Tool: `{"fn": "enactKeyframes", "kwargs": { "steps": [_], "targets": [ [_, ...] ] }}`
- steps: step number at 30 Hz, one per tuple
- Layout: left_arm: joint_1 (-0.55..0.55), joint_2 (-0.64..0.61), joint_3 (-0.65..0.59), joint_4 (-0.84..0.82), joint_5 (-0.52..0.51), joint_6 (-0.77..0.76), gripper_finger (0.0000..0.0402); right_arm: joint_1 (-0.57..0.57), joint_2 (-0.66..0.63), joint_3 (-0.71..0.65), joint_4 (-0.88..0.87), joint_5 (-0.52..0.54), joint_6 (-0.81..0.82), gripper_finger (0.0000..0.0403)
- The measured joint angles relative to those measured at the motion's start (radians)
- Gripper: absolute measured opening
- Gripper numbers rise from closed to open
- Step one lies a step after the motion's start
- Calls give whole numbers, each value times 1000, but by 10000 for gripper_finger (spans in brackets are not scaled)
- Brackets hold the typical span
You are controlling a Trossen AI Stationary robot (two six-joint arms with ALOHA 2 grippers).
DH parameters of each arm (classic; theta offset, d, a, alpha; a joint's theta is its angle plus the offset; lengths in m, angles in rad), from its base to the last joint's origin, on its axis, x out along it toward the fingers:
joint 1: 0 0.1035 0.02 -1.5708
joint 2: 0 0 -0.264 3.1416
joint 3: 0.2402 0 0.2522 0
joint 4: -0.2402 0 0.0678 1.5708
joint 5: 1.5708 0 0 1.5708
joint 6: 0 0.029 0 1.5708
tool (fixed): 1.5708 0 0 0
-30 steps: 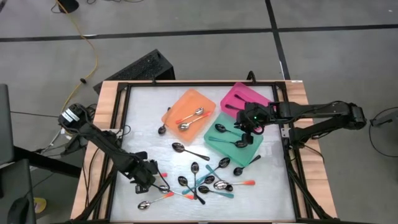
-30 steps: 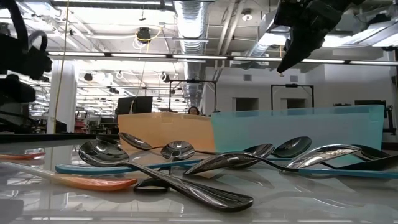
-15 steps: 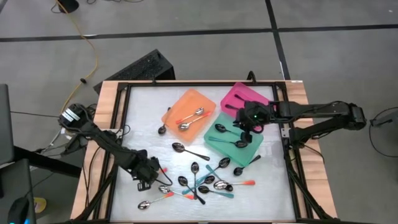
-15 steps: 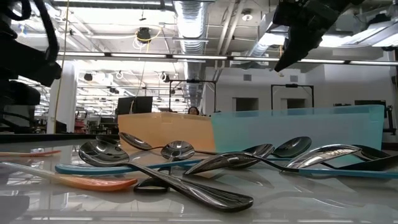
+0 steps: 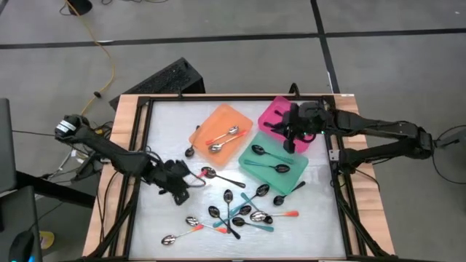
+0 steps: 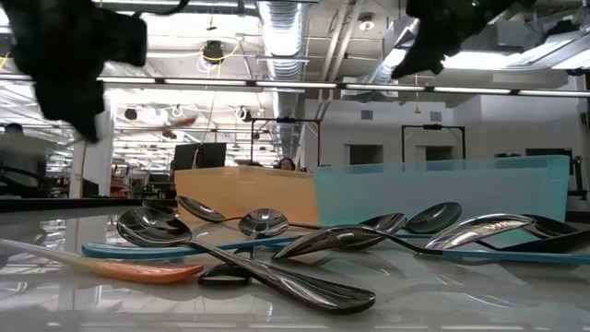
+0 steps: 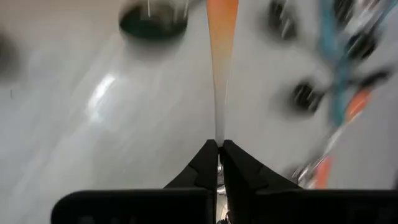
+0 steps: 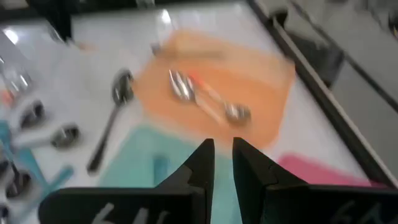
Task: Sort silverware by color (type)
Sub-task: Put the orange spoon into the orange bin
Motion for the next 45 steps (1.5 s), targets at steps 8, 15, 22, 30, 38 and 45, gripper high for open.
{"fn": "enactKeyframes", "kwargs": {
  "steps": [8, 15, 22, 30, 38, 45],
  "targets": [
    [158, -112, 0, 272, -205, 28, 0, -110, 46, 0, 363, -221, -18, 68],
    [365, -127, 1, 623, -223, 219, 0, -206, 174, 1, 601, -324, -11, 68],
    [603, -127, 1, 753, -32, 334, 0, -292, 397, 0, 847, -492, 154, 68],
    [799, -117, 2, 830, 122, 385, 0, -307, 551, 9, 1018, -585, 219, 68],
    [877, -23, 2, 1031, 218, 392, 0, -287, 635, 120, 1020, -669, 202, 68],
    [880, 47, 2, 1100, 243, 422, 0, -255, 659, 182, 1012, -675, 206, 122]
  ]
}}
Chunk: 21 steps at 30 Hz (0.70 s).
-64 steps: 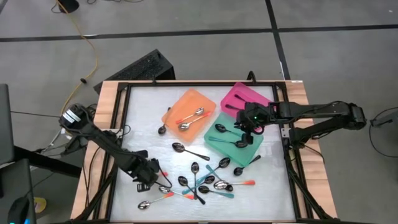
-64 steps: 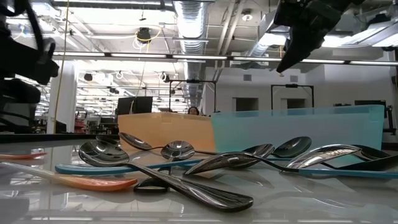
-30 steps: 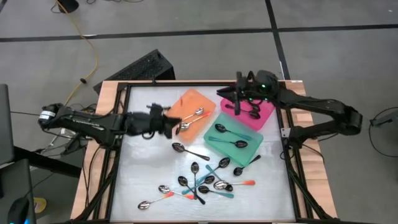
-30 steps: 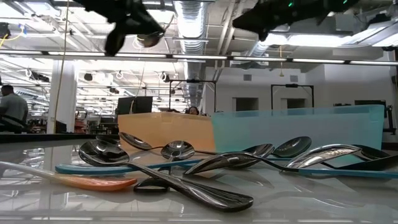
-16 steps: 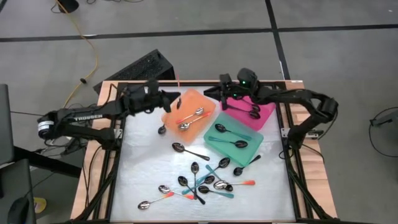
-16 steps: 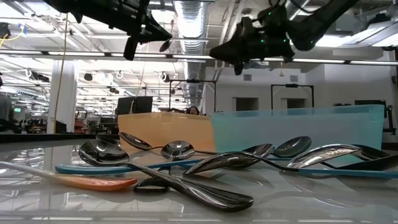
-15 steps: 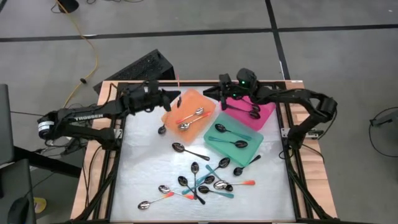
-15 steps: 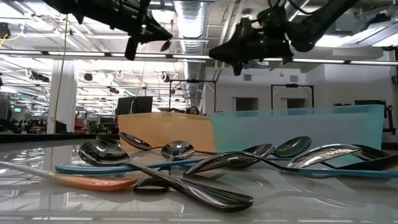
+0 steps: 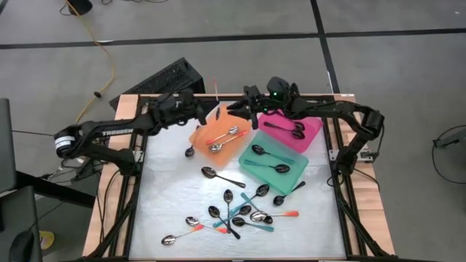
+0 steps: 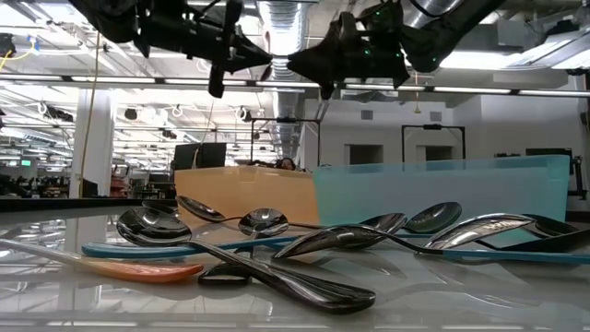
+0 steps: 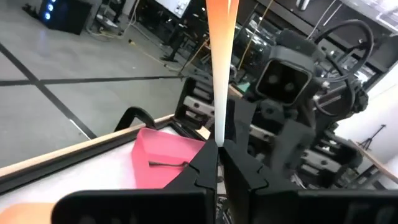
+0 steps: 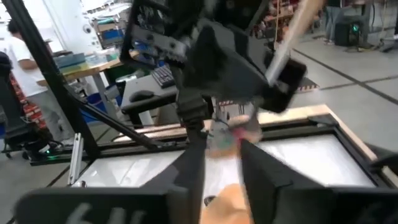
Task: Sort silverware by color (type)
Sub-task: Put the orange spoon into the orange bin
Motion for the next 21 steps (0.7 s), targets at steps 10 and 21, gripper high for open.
{"fn": "enactKeyframes", "kwargs": {
  "steps": [10, 21],
  "targets": [
    [-1, 72, 15, 91, 84, 46, 0, 6, -3, 0, -7, 25, 20, 246],
    [-31, 83, 14, 23, 141, 179, 0, -34, -15, 7, 6, 26, 31, 250]
  ]
}}
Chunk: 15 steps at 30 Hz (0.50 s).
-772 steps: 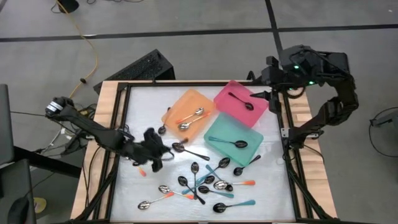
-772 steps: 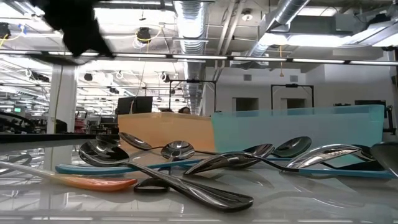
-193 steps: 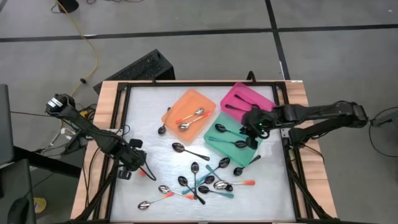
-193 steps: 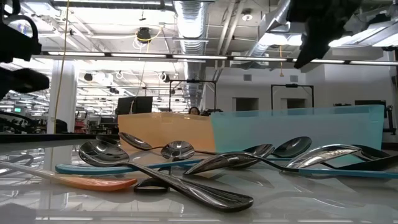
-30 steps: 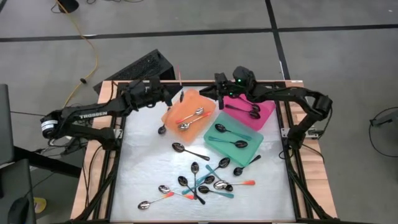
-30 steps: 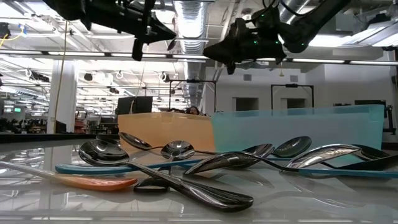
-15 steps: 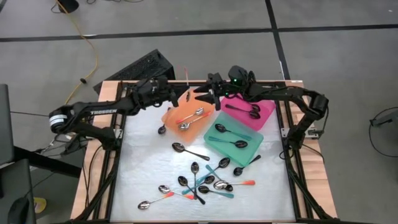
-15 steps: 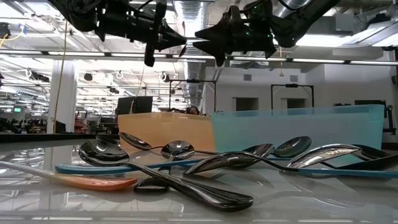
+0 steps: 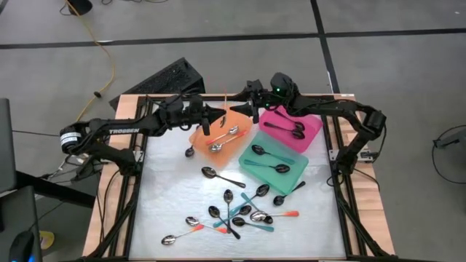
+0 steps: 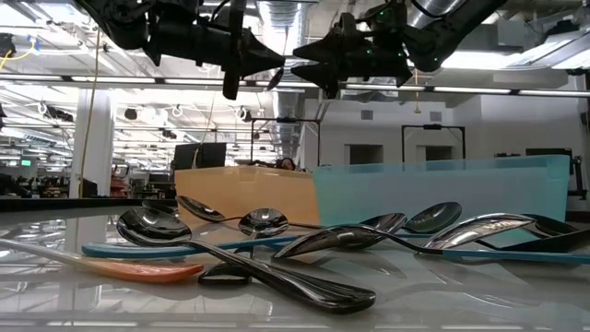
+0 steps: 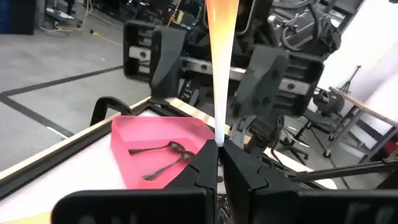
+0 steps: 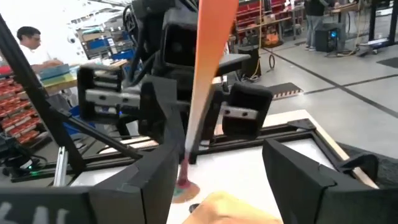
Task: Sort silverware by color (type)
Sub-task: Put the orange spoon into the orange bin
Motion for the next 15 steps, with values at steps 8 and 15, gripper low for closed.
{"fn": "enactKeyframes", "kwargs": {
  "steps": [8, 15],
  "targets": [
    [0, 72, 0, 53, 23, -6, 0, 50, 0, 56, -12, -3, -26, 250],
    [1, 84, 0, 116, 16, -7, 0, 44, 0, 63, -80, 13, -72, 249]
  ]
}}
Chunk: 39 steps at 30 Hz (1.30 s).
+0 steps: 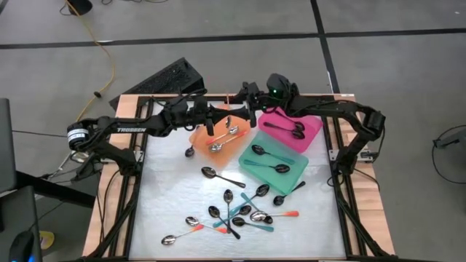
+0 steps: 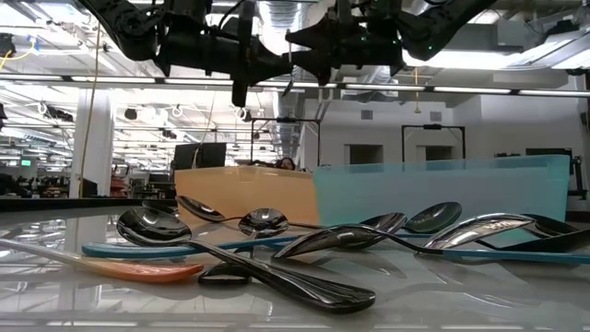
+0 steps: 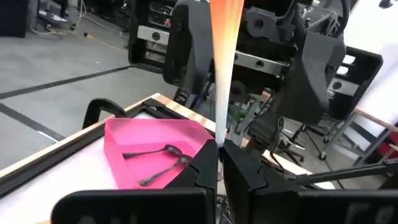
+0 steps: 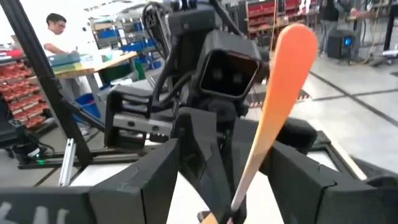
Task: Sort silverware by color (type)
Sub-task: Put the orange spoon into the orange bin
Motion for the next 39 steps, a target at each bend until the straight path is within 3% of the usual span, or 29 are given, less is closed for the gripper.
{"fn": "enactKeyframes", "kwargs": {
  "steps": [8, 14, 18, 23, 25, 39],
  "targets": [
    [-3, 0, 0, 15, 4, 0, 0, -39, 0, 0, -22, 3, -26, 242],
    [-3, 0, 18, 6, 7, 2, 0, -19, 15, 0, -28, 3, -70, 198],
    [-3, 0, 18, -14, 8, 3, 0, -13, 15, -1, -24, 3, -91, 145],
    [-2, 0, 18, -16, -6, 4, 0, -21, 15, -1, -31, 1, -102, 39],
    [-2, 0, 18, -18, -11, 6, 0, -25, 15, -1, -39, -3, -101, 14],
    [-4, 0, 18, -37, -53, 3, 3, -30, 14, -1, -59, 12, -105, 5]
  ]
}}
